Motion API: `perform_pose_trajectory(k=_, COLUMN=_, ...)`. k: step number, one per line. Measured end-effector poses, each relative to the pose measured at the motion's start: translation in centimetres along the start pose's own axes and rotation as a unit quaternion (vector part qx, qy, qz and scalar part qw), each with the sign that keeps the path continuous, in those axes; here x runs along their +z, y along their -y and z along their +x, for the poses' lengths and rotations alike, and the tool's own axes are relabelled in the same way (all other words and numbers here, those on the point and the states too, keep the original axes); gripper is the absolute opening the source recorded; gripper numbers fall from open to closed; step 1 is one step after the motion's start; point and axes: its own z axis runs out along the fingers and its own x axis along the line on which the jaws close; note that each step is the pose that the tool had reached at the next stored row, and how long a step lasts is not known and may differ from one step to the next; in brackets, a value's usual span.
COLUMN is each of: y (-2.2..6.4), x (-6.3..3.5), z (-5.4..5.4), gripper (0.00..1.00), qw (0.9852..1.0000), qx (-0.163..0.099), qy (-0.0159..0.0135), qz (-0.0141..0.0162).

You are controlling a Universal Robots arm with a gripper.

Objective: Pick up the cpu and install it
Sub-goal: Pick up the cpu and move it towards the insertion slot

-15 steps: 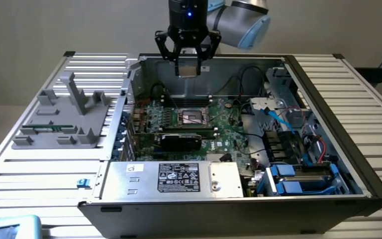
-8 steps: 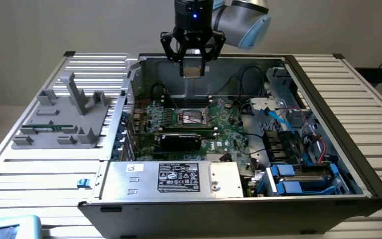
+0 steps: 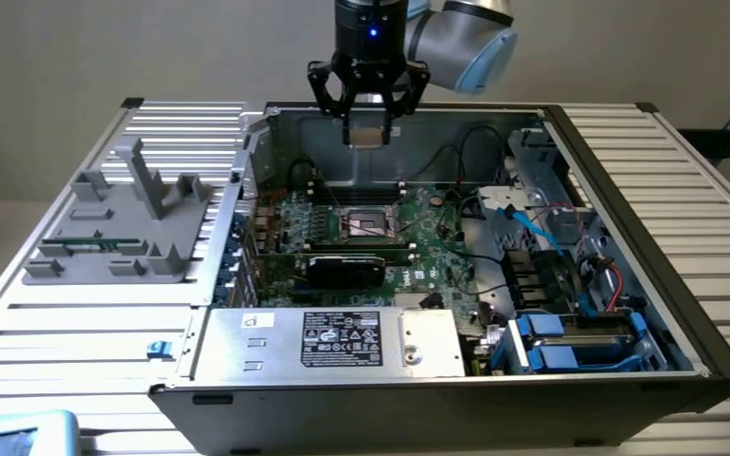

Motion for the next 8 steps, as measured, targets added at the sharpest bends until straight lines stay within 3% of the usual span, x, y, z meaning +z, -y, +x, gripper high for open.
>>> perform_pose_trajectory(k=5, y=-0.22, x=0.12, z=-0.19, gripper=0.55, qw=1.0, qx=0.003, qy=-0.0083, qz=-0.0001)
perform_pose_trajectory(k=8, y=-0.23, x=0.16, z=-0.39, gripper=0.55, qw=0.9999, qx=0.005, qy=-0.0105, qz=-0.0002)
